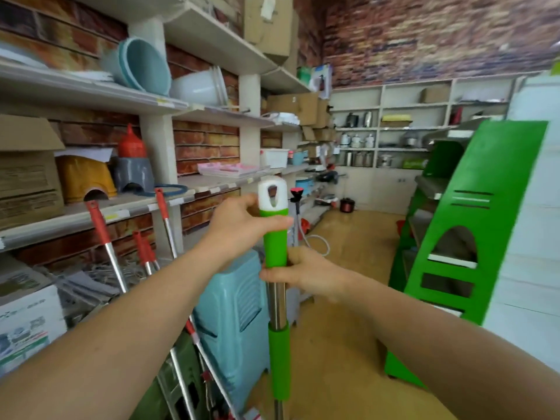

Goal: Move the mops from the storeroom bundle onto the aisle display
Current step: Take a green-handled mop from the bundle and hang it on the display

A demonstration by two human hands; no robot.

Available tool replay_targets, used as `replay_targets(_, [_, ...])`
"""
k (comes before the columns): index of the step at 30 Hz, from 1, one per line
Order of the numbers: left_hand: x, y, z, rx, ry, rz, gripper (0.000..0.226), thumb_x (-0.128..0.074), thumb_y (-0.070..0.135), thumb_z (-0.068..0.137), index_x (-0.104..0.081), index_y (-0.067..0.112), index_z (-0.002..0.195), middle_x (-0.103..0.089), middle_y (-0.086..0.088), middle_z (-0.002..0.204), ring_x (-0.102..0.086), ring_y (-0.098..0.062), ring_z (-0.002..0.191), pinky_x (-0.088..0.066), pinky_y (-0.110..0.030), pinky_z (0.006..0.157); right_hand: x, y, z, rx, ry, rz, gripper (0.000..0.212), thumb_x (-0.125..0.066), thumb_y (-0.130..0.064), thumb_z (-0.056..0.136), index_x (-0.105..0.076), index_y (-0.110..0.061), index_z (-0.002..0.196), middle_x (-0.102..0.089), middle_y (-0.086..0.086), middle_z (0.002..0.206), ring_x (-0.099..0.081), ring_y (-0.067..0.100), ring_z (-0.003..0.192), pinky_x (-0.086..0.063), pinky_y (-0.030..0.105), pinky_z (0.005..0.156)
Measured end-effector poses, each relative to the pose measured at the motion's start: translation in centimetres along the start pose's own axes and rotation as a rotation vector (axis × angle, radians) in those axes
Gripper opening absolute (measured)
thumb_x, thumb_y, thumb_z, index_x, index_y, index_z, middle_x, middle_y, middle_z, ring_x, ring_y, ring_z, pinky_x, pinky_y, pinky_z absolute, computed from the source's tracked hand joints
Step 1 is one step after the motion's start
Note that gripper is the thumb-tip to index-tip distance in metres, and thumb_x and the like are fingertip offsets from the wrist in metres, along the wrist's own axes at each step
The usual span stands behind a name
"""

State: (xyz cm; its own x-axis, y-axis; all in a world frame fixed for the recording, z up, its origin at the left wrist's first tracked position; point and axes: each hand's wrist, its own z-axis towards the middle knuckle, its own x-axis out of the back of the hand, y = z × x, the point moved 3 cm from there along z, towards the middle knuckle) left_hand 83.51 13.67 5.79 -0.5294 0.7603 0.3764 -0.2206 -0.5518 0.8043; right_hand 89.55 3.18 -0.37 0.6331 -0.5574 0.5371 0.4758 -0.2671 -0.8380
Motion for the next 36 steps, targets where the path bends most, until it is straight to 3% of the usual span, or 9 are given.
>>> replay_targets(3, [-1.4, 4.7, -0.2, -0.037, 0.025, -0.11, 0.027, -0.083, 0.028, 0.061, -0.068, 0.025, 0.083, -0.072, -0.006, 0.094, -0.067, -0.019, 0.089, -0.052, -0.035, 0.087, 3.4, -2.8, -3.3, 0.03, 0.06, 0.021, 0.003, -0.063, -0.019, 0.086, -0.061, -0.019, 0.086, -0.06, -0.005, 0.078, -0.056, 0.002, 0.069, -0.046, 0.011, 0.061])
replay_targets(8, [-3.9, 10.7, -1.3, -0.107, 0.028, -0.19, 0.023, -0.079, 0.025, 0.068, -0.07, 0.019, 0.088, -0.072, -0.01, 0.098, -0.066, -0.02, 0.093, -0.052, -0.033, 0.087, 7.2, -5.2, -8.0, 0.049, 0.151, 0.05, 0.02, -0.063, -0.016, 0.085, -0.062, -0.005, 0.102, -0.061, 0.005, 0.088, -0.059, 0.009, 0.076, -0.05, 0.017, 0.067])
replay_targets(11, [-5.1, 13.7, -1.9, -0.168, 0.007, -0.234, 0.021, -0.077, 0.025, 0.071, -0.069, 0.018, 0.089, -0.069, 0.0, 0.086, -0.063, -0.009, 0.081, -0.05, -0.019, 0.072, 8.9, -6.1, -10.4, 0.067, 0.173, 0.079, 0.016, -0.062, -0.017, 0.086, -0.061, -0.006, 0.098, -0.064, 0.005, 0.088, -0.061, 0.013, 0.08, -0.05, 0.032, 0.083])
replay_targets(14, [-6.1, 16.4, -2.3, -0.212, -0.016, -0.299, 0.017, -0.076, 0.024, 0.072, -0.07, 0.018, 0.087, -0.07, 0.0, 0.087, -0.064, -0.002, 0.074, -0.05, -0.01, 0.062, 10.5, -7.0, -12.6, 0.111, 0.206, 0.128, 0.013, -0.06, -0.014, 0.087, -0.061, -0.006, 0.097, -0.064, 0.007, 0.087, -0.06, 0.015, 0.08, -0.047, 0.035, 0.084])
replay_targets(17, [-7.0, 18.9, -2.6, -0.231, -0.054, -0.339, 0.022, -0.076, 0.026, 0.072, -0.07, 0.016, 0.092, -0.072, -0.007, 0.099, -0.066, -0.014, 0.091, -0.052, -0.021, 0.08, 11.7, -7.4, -14.4, 0.162, 0.267, 0.232, 0.006, -0.059, -0.013, 0.088, -0.061, -0.007, 0.09, -0.064, 0.008, 0.082, -0.058, 0.02, 0.082, -0.043, 0.043, 0.09])
replay_targets(20, [-7.9, 20.8, -3.0, -0.243, -0.138, -0.34, 0.025, -0.074, 0.029, 0.073, -0.071, 0.017, 0.095, -0.072, -0.001, 0.096, -0.065, -0.012, 0.093, -0.044, -0.017, 0.069, 12.6, -7.4, -15.9, 0.162, 0.317, 0.309, 0.006, -0.059, -0.013, 0.088, -0.057, -0.009, 0.084, -0.062, 0.007, 0.075, -0.061, 0.019, 0.074, -0.047, 0.05, 0.093])
replay_targets(22, [-8.5, 21.5, -3.2, -0.268, -0.178, -0.326, 0.025, -0.074, 0.029, 0.073, -0.071, 0.018, 0.096, -0.072, 0.002, 0.093, -0.064, -0.009, 0.09, -0.041, -0.016, 0.066, 12.8, -7.3, -17.0, 0.151, 0.321, 0.357, 0.004, -0.058, -0.008, 0.088, -0.055, -0.008, 0.085, -0.057, 0.007, 0.072, -0.06, 0.015, 0.066, -0.053, 0.042, 0.084])
replay_targets(25, [-9.4, 22.2, -3.3, -0.307, -0.222, -0.344, 0.024, -0.075, 0.029, 0.071, -0.072, 0.018, 0.093, -0.073, 0.0, 0.092, -0.066, -0.013, 0.09, -0.049, -0.025, 0.08, 13.0, -7.6, -18.7, 0.139, 0.359, 0.372, 0.009, -0.055, -0.004, 0.088, -0.052, -0.009, 0.081, -0.053, 0.004, 0.066, -0.054, 0.014, 0.058, -0.053, 0.028, 0.066])
replay_targets(36, [-12.9, 26.8, -4.2, -0.445, -0.466, -0.586, 0.01, -0.075, 0.029, 0.072, -0.07, 0.021, 0.073, -0.07, 0.001, 0.076, -0.066, -0.013, 0.074, -0.054, -0.026, 0.077, 14.6, -10.0, -24.7, 0.033, 0.776, 0.312, 0.021, -0.053, -0.002, 0.087, -0.048, -0.008, 0.068, -0.048, 0.002, 0.053, -0.046, 0.011, 0.04, -0.047, 0.02, 0.045])
